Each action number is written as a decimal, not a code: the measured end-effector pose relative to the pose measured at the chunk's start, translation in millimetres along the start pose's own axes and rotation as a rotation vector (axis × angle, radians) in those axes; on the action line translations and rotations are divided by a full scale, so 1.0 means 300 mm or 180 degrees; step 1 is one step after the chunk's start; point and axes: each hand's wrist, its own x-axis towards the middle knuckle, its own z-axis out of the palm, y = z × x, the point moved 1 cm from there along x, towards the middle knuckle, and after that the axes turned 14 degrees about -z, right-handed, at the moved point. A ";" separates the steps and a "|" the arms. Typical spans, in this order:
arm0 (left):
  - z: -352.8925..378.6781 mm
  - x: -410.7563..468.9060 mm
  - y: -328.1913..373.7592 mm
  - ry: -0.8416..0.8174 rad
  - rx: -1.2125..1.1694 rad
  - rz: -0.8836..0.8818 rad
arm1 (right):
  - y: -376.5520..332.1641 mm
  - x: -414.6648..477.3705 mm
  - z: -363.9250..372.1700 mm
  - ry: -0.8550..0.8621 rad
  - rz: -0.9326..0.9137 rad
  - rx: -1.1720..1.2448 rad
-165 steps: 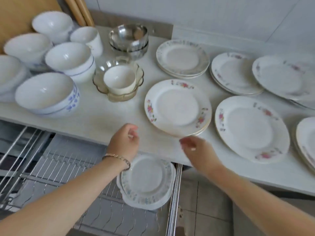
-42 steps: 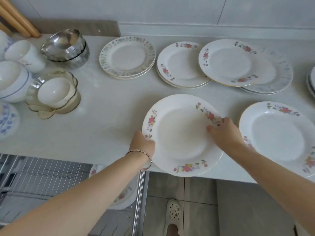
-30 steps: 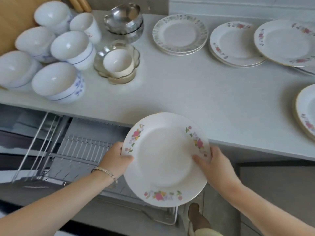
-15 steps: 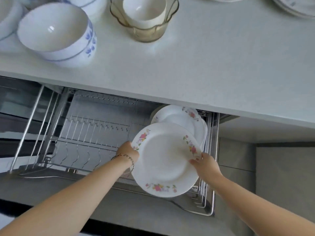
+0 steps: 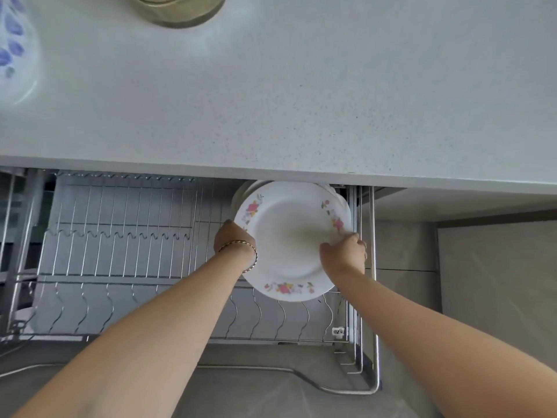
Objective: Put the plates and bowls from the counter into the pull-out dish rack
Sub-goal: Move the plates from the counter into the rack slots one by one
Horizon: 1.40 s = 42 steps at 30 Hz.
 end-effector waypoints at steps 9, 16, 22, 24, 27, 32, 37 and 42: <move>0.037 0.023 -0.047 -0.0313 -0.1157 0.0272 | 0.033 0.023 0.035 0.0276 -0.0322 0.0565; 0.042 0.052 -0.057 -0.1011 -0.1835 -0.0003 | 0.046 0.042 0.029 0.0238 -0.0346 0.0825; -0.020 -0.063 -0.062 -0.0416 -0.0534 0.0149 | 0.018 -0.043 -0.033 -0.0436 -0.0375 -0.0003; -0.055 -0.149 -0.057 -0.0258 0.0012 0.0505 | -0.005 -0.092 -0.084 -0.0720 -0.0545 -0.0203; -0.101 -0.315 -0.038 -0.0461 0.0657 0.1121 | -0.030 -0.164 -0.214 -0.1149 -0.0811 -0.0283; -0.157 -0.616 0.088 -0.0587 0.0838 0.1569 | -0.012 -0.254 -0.565 -0.1512 -0.1144 -0.0520; -0.096 -0.929 0.342 -0.0628 0.0566 0.1951 | 0.106 -0.232 -1.020 -0.0859 -0.1367 -0.0694; 0.082 -1.188 0.648 -0.0814 0.0146 0.2081 | 0.239 -0.043 -1.459 -0.0125 -0.1324 -0.0456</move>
